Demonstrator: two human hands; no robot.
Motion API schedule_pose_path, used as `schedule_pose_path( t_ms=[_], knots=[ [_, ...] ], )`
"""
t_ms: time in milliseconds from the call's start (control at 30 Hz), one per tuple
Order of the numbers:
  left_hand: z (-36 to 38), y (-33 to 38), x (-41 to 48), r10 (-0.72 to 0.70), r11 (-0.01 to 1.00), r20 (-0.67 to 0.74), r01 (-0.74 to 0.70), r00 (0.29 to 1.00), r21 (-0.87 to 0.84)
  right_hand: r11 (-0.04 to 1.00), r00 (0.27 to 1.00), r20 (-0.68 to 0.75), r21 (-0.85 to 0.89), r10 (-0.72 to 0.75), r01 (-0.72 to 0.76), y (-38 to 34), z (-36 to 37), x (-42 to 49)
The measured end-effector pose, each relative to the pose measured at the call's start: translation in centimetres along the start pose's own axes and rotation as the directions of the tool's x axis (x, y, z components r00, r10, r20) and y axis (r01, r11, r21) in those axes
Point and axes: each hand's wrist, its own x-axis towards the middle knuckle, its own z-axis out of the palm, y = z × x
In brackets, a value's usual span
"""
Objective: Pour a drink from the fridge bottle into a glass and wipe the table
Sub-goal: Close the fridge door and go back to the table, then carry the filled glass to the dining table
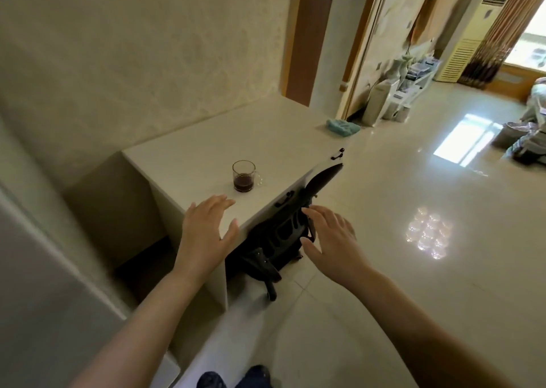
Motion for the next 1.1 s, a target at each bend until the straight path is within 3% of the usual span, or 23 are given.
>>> schedule_pose_path(
  t_ms=[400, 533, 767, 1100],
  knots=[
    [10.1, -7.2, 13.8, -0.182, 0.979, 0.068, 0.174, 0.981, 0.107, 0.994, 0.983, 0.151, 0.032, -0.106, 0.102, 5.2, 3.1, 20.2],
    [13.8, -9.6, 17.0, -0.326, 0.941, 0.134, 0.307, 0.936, 0.145, 0.981, 0.952, 0.235, 0.035, -0.195, 0.192, 7.5, 5.0, 26.0],
    [19.4, -12.0, 21.4, -0.505, 0.86, 0.121, 0.487, 0.854, 0.153, 0.927, 0.87, 0.33, 0.054, -0.368, 0.371, 11.4, 7.9, 35.8],
    [23.0, -13.2, 22.8, -0.495, 0.868, 0.097, 0.487, 0.863, 0.1, 0.893, 0.781, 0.442, 0.139, -0.442, 0.427, 13.0, 12.8, 40.9]
  ],
)
